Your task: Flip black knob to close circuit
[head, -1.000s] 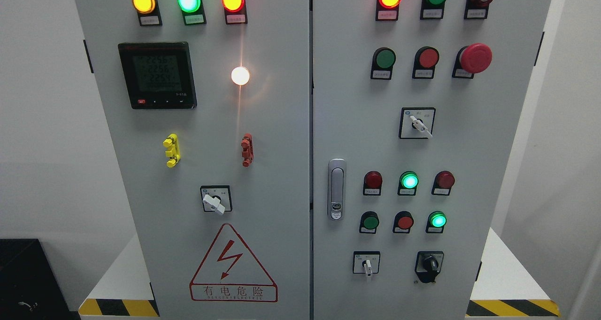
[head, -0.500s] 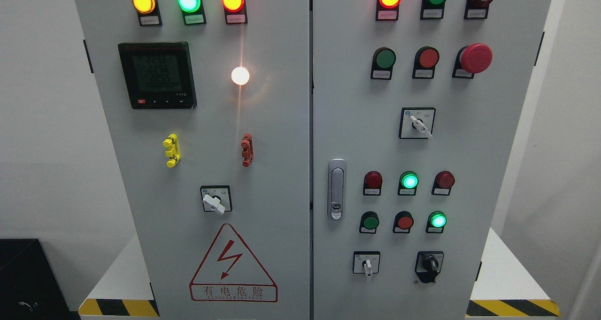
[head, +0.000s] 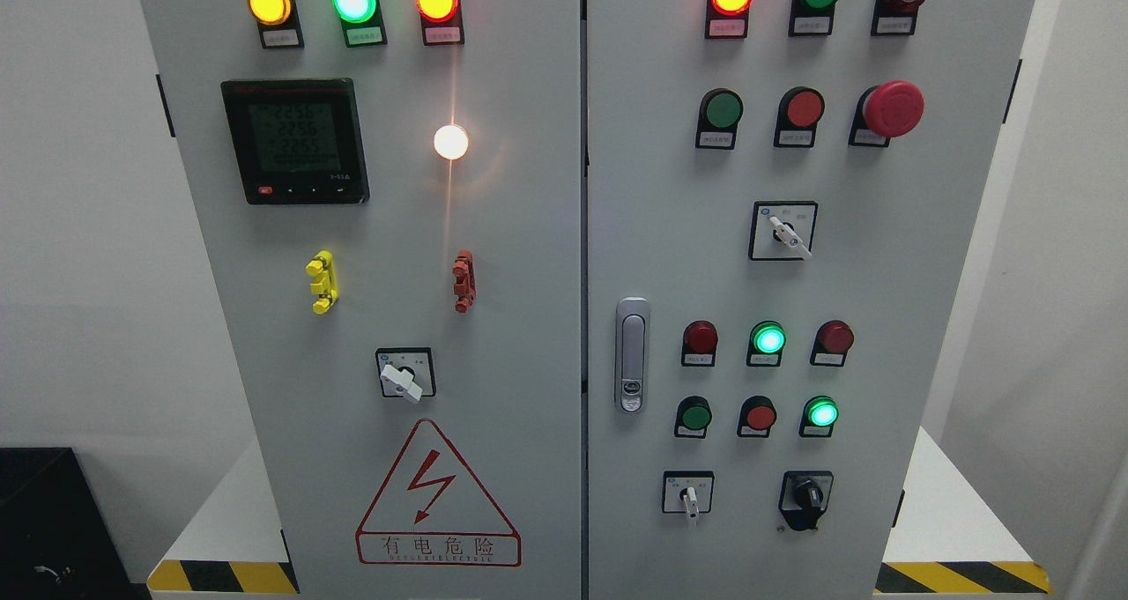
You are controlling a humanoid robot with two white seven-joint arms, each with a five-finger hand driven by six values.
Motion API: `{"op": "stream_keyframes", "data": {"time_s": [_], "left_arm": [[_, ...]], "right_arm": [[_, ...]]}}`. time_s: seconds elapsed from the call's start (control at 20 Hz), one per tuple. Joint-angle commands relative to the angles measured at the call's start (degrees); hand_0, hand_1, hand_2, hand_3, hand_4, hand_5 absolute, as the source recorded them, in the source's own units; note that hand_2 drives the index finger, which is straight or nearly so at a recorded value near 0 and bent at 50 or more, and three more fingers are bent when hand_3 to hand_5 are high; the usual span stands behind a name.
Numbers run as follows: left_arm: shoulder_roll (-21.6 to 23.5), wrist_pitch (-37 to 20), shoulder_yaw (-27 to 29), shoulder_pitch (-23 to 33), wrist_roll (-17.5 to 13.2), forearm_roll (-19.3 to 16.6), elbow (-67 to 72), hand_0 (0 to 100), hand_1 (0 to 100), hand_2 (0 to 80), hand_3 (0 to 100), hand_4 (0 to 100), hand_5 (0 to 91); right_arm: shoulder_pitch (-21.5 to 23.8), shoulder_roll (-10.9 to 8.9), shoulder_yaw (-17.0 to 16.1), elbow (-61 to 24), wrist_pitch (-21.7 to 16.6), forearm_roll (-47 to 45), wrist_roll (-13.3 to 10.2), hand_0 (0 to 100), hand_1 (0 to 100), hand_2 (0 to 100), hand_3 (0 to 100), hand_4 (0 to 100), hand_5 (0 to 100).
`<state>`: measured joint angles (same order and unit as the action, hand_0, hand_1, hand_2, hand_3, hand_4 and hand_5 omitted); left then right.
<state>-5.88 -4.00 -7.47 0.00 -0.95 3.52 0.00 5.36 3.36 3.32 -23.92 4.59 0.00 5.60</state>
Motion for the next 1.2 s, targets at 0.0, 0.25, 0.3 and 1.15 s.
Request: {"op": "stream_keyframes", "data": {"time_s": [0.0, 0.25, 0.3, 1.15], "left_arm": [[0.0, 0.0, 0.0, 1.2, 0.0, 0.0, -1.3, 12, 56, 0.0, 0, 0, 0.0], [0.0, 0.0, 0.0, 1.2, 0.0, 0.0, -1.3, 12, 56, 0.0, 0, 0, 0.0], [0.0, 0.0, 0.0, 1.2, 0.0, 0.0, -1.3, 12, 56, 0.0, 0, 0, 0.0], [0.0, 0.0, 0.0, 1.2, 0.0, 0.0, -1.3, 12, 56, 0.0, 0, 0, 0.0]], "right_arm": [[1.5, -1.34, -0.5, -14.0, -1.9, -1.5, -0.2, 0, 3, 0, 0, 0, 0], [2.3, -2.66, -0.2, -21.2, -3.6, -1.5, -2.1, 0, 3, 14, 28, 23, 7], [2.3, -2.66, 0.0, -21.8, -4.5, -1.3, -2.8, 0, 3, 16, 30, 25, 9], [2.5, -4.32, 1.8, -32.0, -8.5, 30.2, -15.4, 0, 10, 82, 96, 81, 83]]}}
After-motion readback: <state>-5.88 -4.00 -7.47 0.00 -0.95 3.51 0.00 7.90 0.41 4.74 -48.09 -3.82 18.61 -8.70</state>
